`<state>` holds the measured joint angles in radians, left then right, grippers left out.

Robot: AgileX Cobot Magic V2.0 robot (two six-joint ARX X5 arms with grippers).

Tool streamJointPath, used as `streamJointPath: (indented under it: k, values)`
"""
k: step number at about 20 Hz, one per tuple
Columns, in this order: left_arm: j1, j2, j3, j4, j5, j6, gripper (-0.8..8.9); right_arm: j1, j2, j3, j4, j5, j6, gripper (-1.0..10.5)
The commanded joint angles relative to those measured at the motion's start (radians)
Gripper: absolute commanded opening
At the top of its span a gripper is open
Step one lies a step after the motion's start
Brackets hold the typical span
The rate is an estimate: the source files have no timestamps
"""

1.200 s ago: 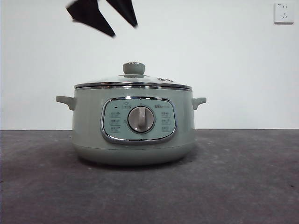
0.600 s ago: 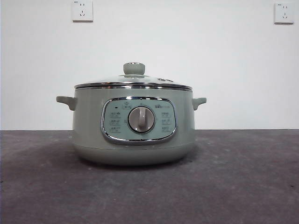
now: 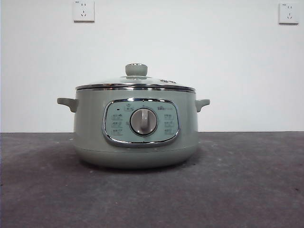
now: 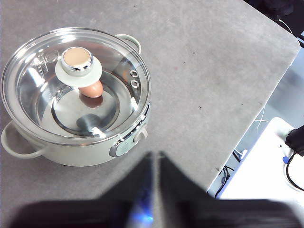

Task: Pick up the egg,open the lid,put the egg in the pot,close the lid

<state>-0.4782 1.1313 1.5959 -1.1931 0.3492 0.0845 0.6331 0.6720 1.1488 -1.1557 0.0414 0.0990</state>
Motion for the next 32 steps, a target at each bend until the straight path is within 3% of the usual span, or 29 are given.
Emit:
streamJointPath:
  k: [1,17,18,22,26,32]
  values:
    - [0.002,0.001,0.003,0.004,-0.003,-0.005,-0.03,0.002,0.000,-0.008,0.003,0.004,0.032,0.0]
    - [0.001,0.006,0.003,0.030,-0.011,-0.001,-0.03,0.002,0.000,-0.008,0.003,0.005,0.032,0.0]
    - [0.000,0.008,0.002,0.071,-0.023,0.008,-0.03,0.002,0.000,-0.008,0.003,0.005,0.032,0.0]
    - [0.103,-0.065,-0.023,0.336,-0.053,0.172,-0.03,0.002,0.000,-0.008,0.002,0.004,0.032,0.0]
    - [0.262,-0.247,-0.232,0.603,0.024,0.182,-0.03,0.002,0.000,-0.008,0.003,0.005,0.032,0.0]
    - [0.447,-0.584,-0.779,0.829,-0.092,0.173,-0.03,0.002,0.000,-0.008,0.003,0.005,0.032,0.0]
